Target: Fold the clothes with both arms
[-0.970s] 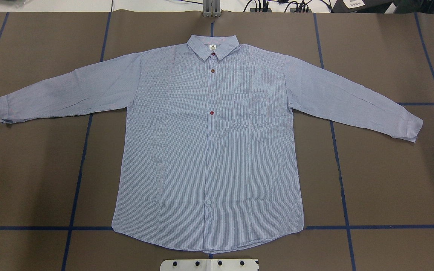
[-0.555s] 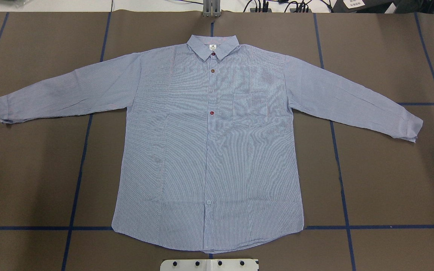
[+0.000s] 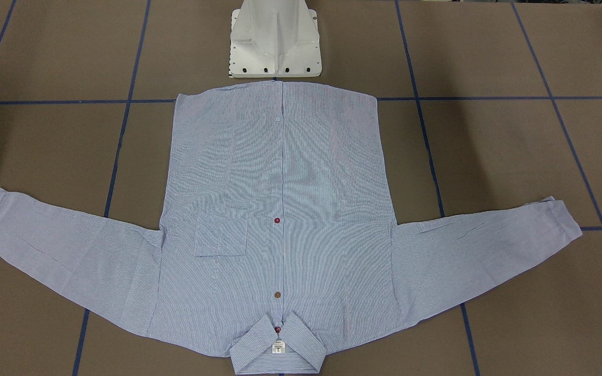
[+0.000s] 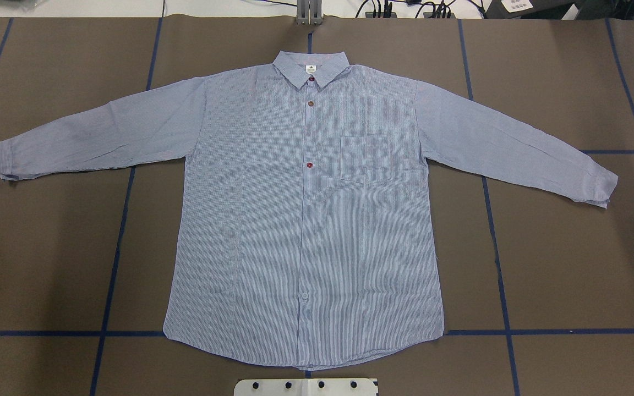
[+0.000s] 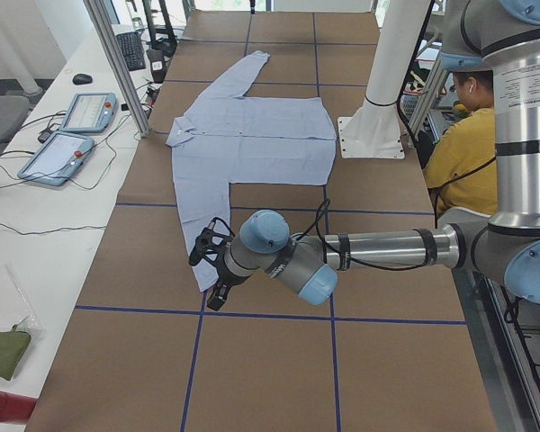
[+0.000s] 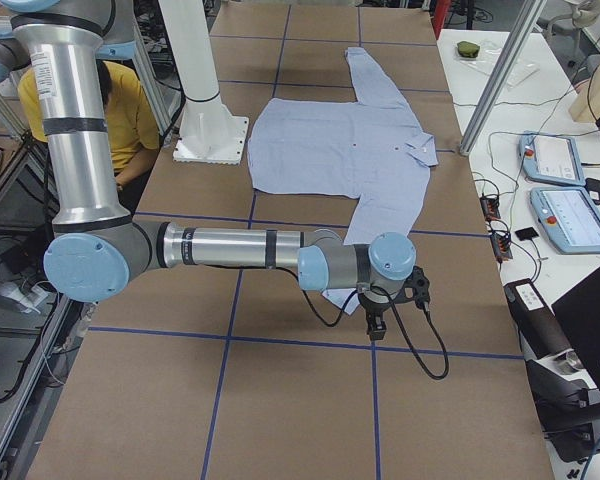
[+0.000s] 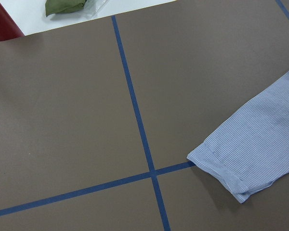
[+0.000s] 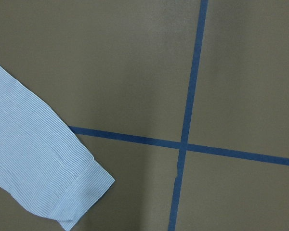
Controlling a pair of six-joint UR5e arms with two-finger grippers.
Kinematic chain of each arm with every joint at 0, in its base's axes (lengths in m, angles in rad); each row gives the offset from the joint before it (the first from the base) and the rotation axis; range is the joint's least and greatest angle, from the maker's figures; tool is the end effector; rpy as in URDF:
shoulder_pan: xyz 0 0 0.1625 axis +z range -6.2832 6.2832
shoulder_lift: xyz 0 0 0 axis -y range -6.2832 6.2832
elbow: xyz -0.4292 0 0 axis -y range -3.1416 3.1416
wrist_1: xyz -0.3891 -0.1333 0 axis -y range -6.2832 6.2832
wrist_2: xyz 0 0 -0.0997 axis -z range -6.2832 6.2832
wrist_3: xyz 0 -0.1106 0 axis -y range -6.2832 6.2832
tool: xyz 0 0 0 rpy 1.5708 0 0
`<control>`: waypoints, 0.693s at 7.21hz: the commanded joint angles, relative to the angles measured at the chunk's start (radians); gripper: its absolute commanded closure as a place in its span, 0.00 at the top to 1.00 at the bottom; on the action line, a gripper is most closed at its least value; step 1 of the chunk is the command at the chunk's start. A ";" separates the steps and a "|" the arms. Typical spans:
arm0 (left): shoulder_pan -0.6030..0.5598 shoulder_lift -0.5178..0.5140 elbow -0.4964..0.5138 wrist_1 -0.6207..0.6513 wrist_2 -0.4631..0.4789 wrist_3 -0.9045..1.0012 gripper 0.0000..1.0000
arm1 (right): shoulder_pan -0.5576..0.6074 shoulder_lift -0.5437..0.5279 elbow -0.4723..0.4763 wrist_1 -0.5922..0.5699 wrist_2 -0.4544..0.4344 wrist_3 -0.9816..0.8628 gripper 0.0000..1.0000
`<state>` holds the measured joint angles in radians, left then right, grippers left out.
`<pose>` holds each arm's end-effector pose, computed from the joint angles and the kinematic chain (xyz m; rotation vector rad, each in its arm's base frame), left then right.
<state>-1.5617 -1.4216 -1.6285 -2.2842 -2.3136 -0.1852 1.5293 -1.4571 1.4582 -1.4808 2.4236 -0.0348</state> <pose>-0.0544 -0.4527 0.6306 0.5191 0.7707 0.0676 0.0274 -0.5453 0.6519 0.0827 -0.8529 -0.1104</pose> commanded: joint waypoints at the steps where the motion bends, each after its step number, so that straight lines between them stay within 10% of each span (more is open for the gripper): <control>1: 0.000 -0.002 -0.008 -0.017 -0.010 -0.005 0.99 | -0.001 -0.011 -0.001 0.002 0.009 0.001 1.00; 5: 0.002 0.000 -0.002 -0.025 -0.061 -0.010 0.99 | -0.150 -0.054 0.054 0.165 0.053 0.358 1.00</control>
<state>-1.5611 -1.4216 -1.6346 -2.3141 -2.3490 -0.1910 1.4418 -1.4819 1.4839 -1.4252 2.5051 0.1374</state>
